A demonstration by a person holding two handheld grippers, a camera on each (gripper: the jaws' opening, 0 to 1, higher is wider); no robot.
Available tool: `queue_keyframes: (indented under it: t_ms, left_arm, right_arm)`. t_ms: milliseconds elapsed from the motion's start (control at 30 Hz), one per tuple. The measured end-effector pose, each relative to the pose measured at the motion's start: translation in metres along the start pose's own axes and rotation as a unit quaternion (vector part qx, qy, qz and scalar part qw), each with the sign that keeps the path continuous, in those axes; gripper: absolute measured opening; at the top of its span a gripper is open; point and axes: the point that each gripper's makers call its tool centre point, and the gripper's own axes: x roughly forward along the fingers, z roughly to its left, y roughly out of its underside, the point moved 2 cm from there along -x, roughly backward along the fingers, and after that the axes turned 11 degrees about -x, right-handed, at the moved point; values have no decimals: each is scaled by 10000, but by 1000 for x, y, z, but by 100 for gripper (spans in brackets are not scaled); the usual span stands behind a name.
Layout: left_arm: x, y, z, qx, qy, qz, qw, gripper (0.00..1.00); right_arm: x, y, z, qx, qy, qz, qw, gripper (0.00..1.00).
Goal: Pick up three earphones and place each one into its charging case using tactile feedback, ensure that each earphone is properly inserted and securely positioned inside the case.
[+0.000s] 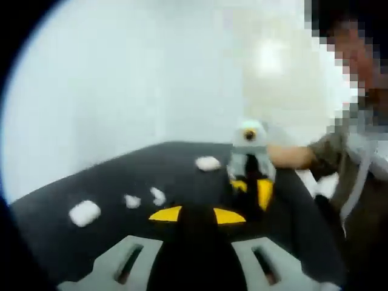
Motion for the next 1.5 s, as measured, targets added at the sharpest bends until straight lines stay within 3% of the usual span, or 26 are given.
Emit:
queue_keyframes:
  t_ms: [33, 100, 200, 267, 500, 667, 733, 1000, 1100, 1167, 1200, 1233, 1300, 1400, 1467, 1500]
  left_arm:
    - [5, -3, 5, -41, -38, 158, 9999, 16]
    - [18, 1, 17, 71, -158, 815, 9965, 17]
    - [39, 16, 37, 566, -401, 1865, 9800, 16]
    - [56, 24, 45, 384, -375, 2210, 9738, 16]
    - [82, 29, 44, 224, -281, 2200, 9748, 13]
    - [78, 30, 43, -429, -408, 2194, 9738, 3]
    - [69, 31, 43, -901, -618, 2204, 9693, 3]
    - [20, 35, 36, -1236, -1272, 2113, 9612, 3]
    - [3, 43, 23, -1252, -1166, 2244, 9594, 3]
    - [-8, 56, 12, -1599, -1123, 2553, 9469, 5]
    - [-11, 59, 9, -1678, -1102, 2629, 9437, 8]
    - [-11, 57, 7, -1619, -1091, 2519, 9478, 10]
    - [-17, 59, 1, -1566, -1087, 2748, 9424, 10]
    - [-17, 59, -8, -1545, -993, 2835, 9412, 10]
    - [-15, 55, -8, -1368, -952, 2852, 9439, 11]
    - [-13, 51, -2, -1052, -987, 2815, 9487, 12]
  right_arm:
    - [0, 0, 0, -17, -2, -2, 10000, 18]
    - [0, -1, -1, 8, -5, -1, 10000, 18]
    - [1, -1, -1, -9, -9, -4, 10000, 18]
    - [2, -1, -1, -15, -8, -4, 10000, 18]
    - [5, -1, -1, -70, -7, 2, 10000, 18]
    - [8, -2, -3, -82, -9, 7, 10000, 18]
    - [8, -2, -3, -70, -10, 4, 10000, 18]
    - [10, -2, -3, -52, 4, 5, 10000, 18]
    - [10, -1, -3, -64, 12, 7, 10000, 18]
    - [9, -1, -4, -62, 18, 8, 10000, 18]
    - [8, -1, -4, -63, 22, 8, 10000, 18]
    - [8, -1, -4, -72, 29, 11, 10000, 18]
    - [7, 0, -4, -85, 48, 19, 10000, 18]
    - [6, 1, -4, -103, 69, 27, 9999, 19]
    - [5, 1, -5, -113, 75, 29, 9999, 19]
    - [5, 1, -5, -114, 77, 31, 9999, 19]
